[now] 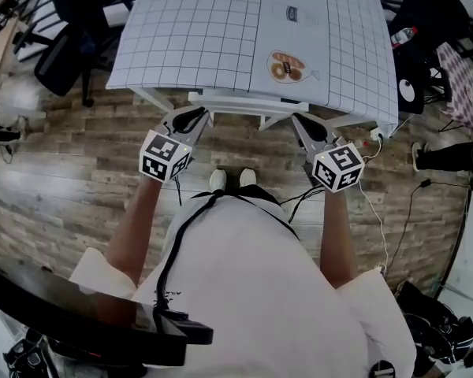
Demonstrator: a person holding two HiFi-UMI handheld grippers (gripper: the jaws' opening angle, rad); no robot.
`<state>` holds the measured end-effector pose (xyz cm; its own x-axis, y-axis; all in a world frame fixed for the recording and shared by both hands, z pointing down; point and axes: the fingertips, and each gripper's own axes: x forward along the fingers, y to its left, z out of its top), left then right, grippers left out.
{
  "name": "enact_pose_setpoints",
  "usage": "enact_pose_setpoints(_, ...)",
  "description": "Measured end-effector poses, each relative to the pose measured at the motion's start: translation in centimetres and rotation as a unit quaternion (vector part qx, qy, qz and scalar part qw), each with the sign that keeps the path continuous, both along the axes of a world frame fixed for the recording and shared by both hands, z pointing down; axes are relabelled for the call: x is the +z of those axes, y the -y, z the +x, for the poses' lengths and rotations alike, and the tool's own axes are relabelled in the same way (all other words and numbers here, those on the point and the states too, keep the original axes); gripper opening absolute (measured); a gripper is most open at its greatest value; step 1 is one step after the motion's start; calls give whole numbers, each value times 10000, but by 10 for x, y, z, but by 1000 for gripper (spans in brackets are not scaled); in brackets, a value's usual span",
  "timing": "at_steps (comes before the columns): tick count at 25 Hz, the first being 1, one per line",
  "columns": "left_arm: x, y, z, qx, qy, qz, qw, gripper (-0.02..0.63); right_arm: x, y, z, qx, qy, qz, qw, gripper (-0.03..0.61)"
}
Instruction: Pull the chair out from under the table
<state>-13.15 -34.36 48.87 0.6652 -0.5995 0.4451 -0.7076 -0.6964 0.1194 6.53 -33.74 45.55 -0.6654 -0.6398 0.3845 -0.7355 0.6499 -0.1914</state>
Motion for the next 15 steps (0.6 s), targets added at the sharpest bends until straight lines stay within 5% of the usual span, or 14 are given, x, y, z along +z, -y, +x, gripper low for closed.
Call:
enact_pose_setpoints(8,32,19,-3,-69,637,-54,9979,85,46,19,28,-650,-1593,85,9851,11)
enact_pose_setpoints(15,69,46,-14,222,1574,-212,9871,241,84,37,38,-1199,-2215,-5,9678,142)
